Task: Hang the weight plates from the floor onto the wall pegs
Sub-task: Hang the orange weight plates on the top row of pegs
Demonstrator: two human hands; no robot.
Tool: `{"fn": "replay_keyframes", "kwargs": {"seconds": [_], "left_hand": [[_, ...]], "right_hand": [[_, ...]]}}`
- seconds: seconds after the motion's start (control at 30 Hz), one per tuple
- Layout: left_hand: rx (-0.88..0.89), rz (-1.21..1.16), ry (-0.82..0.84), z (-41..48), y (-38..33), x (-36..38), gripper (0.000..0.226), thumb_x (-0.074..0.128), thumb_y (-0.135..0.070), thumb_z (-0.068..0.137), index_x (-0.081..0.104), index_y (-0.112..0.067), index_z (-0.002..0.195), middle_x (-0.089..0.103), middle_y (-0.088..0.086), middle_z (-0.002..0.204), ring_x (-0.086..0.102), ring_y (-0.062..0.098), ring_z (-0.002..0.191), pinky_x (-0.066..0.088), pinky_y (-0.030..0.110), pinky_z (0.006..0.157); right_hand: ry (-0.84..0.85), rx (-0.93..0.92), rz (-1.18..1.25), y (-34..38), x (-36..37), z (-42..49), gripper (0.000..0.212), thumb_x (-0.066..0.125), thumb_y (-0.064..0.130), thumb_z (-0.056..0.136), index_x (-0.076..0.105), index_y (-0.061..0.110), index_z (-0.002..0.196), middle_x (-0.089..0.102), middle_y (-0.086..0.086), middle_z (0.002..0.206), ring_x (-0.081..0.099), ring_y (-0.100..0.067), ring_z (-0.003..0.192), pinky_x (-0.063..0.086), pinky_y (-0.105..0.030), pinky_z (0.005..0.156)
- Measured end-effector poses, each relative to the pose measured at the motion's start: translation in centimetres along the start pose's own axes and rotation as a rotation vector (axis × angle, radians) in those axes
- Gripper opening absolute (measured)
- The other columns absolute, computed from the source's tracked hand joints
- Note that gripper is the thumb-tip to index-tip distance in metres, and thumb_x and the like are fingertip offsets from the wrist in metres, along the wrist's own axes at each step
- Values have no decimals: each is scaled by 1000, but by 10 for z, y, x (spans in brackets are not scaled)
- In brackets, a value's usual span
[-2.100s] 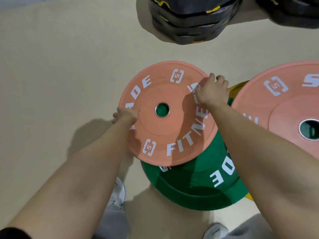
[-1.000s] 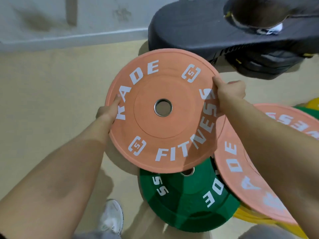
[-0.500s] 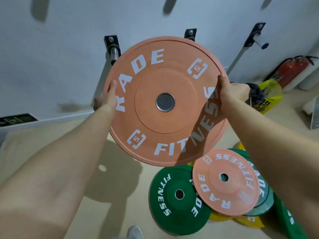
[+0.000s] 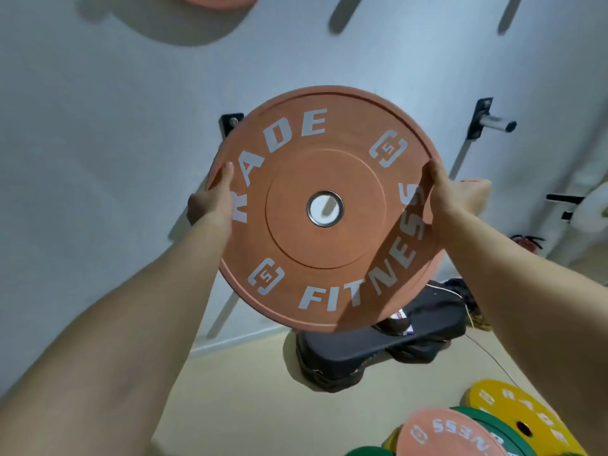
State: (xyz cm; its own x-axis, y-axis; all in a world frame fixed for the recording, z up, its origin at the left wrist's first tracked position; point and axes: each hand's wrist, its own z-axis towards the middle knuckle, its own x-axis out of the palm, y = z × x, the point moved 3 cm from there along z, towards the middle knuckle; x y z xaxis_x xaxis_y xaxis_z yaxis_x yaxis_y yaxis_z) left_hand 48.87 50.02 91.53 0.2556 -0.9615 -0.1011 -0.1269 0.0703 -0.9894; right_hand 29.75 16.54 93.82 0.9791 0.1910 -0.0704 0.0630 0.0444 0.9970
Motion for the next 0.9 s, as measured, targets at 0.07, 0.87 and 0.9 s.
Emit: {"fn": "replay_keyframes", "kwargs": {"seconds": [0.07,0.87,0.9], "left_hand": [[40,-37,-11,-1,-39,-5,77,63,-84,68,55,-14,100,68,2,102,65,21,92,55,33,85],[352,-374,-58,21,-390,196,98,66,-91,47,61,-14,107,68,-4,99,65,20,86,55,32,74],[373,-380,-59,21,-404,204,94,67,-90,50,61,-15,107,68,-4,98,65,18,83,52,30,69]], "right_hand": [[-6,-56,28,36,5,6,72,73,75,63,51,11,89,55,-1,84,54,-20,76,47,-35,67],[-21,-242,389,314,101,273,61,66,67,80,55,13,105,59,-2,99,58,-23,88,43,-31,76],[-26,-250,392,325,105,284,60,65,67,80,56,13,105,60,-2,98,58,-23,87,42,-30,75]]}}
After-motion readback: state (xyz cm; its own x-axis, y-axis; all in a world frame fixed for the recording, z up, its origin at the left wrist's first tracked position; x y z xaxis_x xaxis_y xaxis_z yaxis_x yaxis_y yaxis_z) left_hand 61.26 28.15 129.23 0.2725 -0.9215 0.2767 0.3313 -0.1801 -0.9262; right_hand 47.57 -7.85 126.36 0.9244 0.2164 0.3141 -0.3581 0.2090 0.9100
